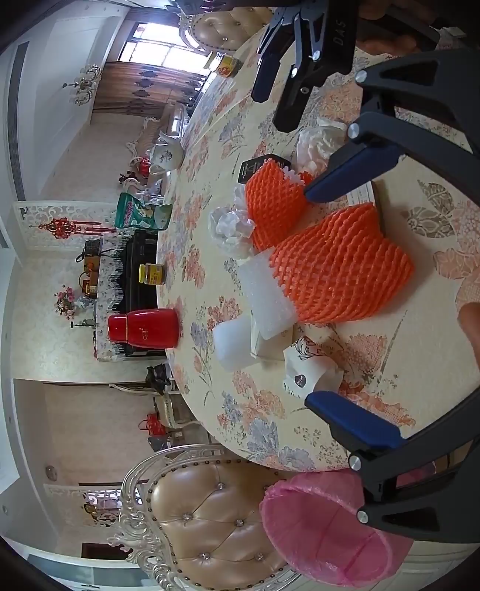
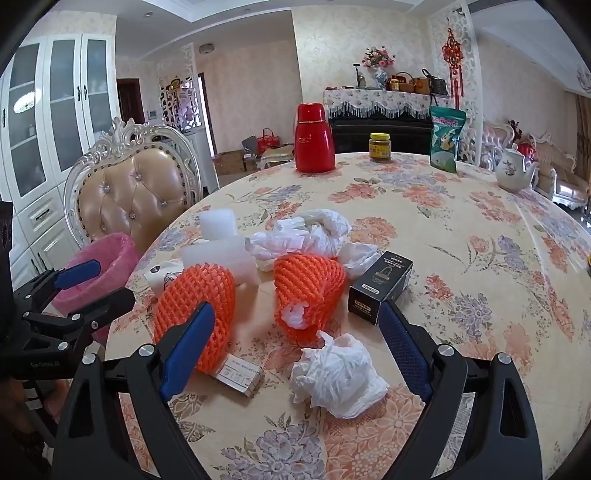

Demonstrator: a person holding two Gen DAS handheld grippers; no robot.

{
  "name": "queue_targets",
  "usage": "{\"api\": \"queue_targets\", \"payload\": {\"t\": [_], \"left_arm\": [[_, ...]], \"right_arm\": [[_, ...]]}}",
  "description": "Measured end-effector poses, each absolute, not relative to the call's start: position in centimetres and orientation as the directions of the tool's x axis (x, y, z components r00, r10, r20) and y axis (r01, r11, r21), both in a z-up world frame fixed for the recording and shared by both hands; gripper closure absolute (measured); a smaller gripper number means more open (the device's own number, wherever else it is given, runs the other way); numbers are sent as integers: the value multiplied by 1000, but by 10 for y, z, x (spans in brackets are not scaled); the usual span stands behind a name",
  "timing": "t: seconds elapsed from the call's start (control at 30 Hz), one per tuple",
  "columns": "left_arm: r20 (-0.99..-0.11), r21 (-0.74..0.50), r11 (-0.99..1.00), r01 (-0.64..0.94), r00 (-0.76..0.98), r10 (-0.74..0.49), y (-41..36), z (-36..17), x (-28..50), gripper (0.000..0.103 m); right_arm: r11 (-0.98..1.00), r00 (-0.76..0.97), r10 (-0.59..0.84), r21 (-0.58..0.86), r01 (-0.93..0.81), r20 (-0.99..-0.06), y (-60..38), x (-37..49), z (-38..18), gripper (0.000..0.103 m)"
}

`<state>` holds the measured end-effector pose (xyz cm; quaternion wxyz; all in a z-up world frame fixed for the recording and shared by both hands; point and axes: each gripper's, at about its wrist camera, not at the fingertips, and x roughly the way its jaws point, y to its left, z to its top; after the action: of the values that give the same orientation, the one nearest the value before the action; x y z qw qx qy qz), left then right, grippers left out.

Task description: Collect trash

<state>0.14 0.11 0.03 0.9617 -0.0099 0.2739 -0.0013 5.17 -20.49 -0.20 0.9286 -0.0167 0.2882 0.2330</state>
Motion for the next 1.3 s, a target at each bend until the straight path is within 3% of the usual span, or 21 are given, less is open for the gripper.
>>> {"api": "queue_targets", "payload": {"t": [1.3], "left_arm": [[-529, -35, 999, -4, 848, -16, 3, -3, -2, 4]], "right_arm": [[891, 722, 422, 104, -442, -549, -207, 52, -1, 18]]}}
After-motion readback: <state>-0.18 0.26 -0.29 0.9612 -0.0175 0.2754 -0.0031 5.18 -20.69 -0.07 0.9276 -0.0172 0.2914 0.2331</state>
